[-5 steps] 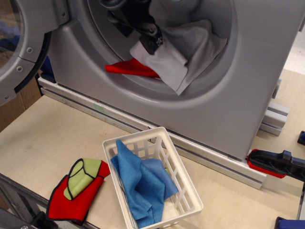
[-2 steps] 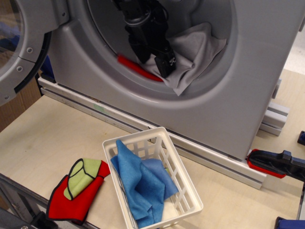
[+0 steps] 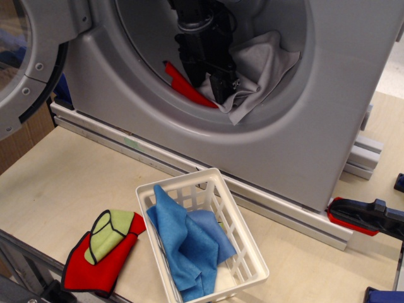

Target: Take clothes out of laundry machine

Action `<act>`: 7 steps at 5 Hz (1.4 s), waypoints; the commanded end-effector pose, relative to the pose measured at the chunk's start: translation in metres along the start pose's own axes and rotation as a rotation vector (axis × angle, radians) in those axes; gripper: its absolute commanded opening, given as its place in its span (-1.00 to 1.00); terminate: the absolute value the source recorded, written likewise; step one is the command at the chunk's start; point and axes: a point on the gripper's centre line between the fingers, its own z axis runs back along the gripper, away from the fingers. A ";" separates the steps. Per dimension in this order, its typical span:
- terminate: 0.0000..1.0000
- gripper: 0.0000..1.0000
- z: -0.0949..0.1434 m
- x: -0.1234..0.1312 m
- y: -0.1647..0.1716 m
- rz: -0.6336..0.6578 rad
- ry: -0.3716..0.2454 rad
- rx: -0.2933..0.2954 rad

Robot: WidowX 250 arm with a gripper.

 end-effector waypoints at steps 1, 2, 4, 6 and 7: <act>-1.00 -1.00 0.039 -0.026 -0.004 0.088 0.132 0.108; -1.00 -1.00 0.055 -0.050 -0.004 0.128 0.137 0.148; -1.00 -1.00 0.102 -0.071 -0.037 0.147 0.034 0.102; -1.00 -1.00 0.064 -0.101 -0.095 0.035 0.114 -0.031; -1.00 -1.00 0.020 -0.106 -0.103 -0.020 0.201 -0.030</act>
